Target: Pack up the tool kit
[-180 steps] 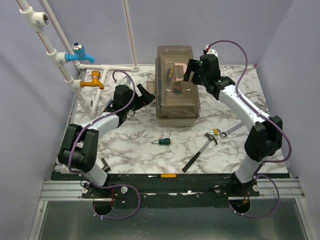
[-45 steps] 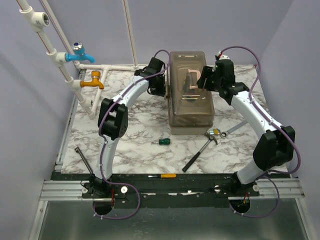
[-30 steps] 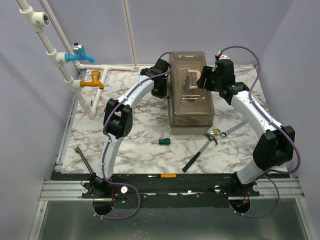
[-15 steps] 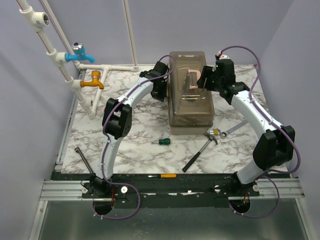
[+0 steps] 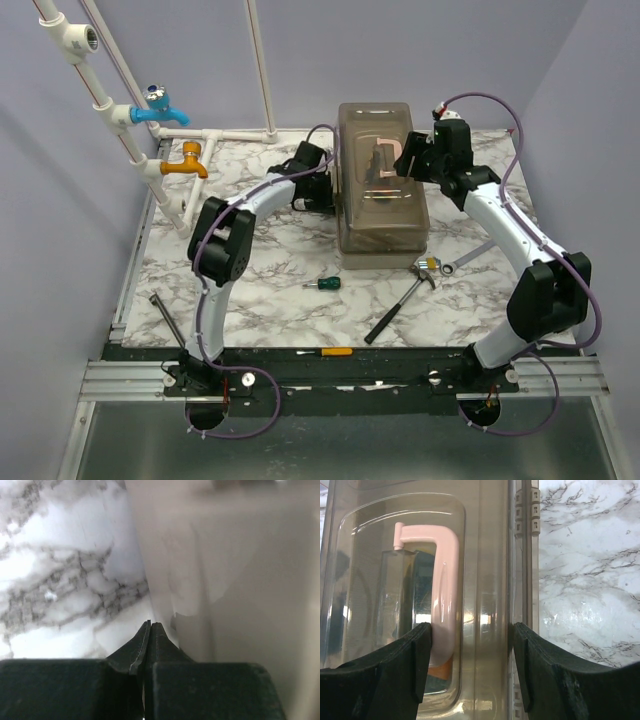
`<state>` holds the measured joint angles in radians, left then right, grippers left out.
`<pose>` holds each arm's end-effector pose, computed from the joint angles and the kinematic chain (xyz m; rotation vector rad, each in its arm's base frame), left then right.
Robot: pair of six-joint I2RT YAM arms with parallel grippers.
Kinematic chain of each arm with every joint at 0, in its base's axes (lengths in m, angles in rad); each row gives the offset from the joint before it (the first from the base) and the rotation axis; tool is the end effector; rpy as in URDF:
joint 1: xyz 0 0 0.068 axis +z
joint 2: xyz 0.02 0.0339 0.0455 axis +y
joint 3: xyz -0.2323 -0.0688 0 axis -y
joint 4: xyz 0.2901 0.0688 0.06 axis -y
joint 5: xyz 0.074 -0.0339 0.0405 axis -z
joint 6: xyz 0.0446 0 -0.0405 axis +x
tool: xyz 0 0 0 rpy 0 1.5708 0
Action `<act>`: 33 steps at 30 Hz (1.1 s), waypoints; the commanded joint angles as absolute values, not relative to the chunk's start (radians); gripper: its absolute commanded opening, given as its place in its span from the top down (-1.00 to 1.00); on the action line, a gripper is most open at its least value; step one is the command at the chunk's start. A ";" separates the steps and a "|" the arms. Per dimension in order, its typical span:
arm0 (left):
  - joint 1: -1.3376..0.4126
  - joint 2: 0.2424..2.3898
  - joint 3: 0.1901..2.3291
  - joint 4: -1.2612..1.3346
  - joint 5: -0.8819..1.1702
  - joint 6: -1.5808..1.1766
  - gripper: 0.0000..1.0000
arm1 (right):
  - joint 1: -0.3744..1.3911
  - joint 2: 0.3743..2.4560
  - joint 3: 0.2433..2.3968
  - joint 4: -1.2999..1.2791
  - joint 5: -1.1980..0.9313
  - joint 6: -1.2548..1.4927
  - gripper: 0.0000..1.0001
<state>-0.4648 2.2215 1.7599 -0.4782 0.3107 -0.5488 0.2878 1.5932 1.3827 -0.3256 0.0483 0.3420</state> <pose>0.4550 -0.2434 0.1288 0.0239 2.6335 -0.7768 0.4066 0.1181 0.2832 0.0867 2.1214 0.3254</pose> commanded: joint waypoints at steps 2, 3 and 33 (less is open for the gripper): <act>-0.496 1.905 1.566 -0.275 0.240 -0.481 0.99 | 0.327 1.549 1.351 -0.356 -0.036 0.361 -0.27; -0.493 1.871 1.543 -0.280 0.210 -0.467 0.98 | 0.326 1.535 1.351 -0.358 -0.018 0.356 -0.43; -0.410 0.985 0.594 0.074 -0.516 -0.495 -0.97 | 0.200 0.973 0.598 0.163 0.651 0.491 -1.00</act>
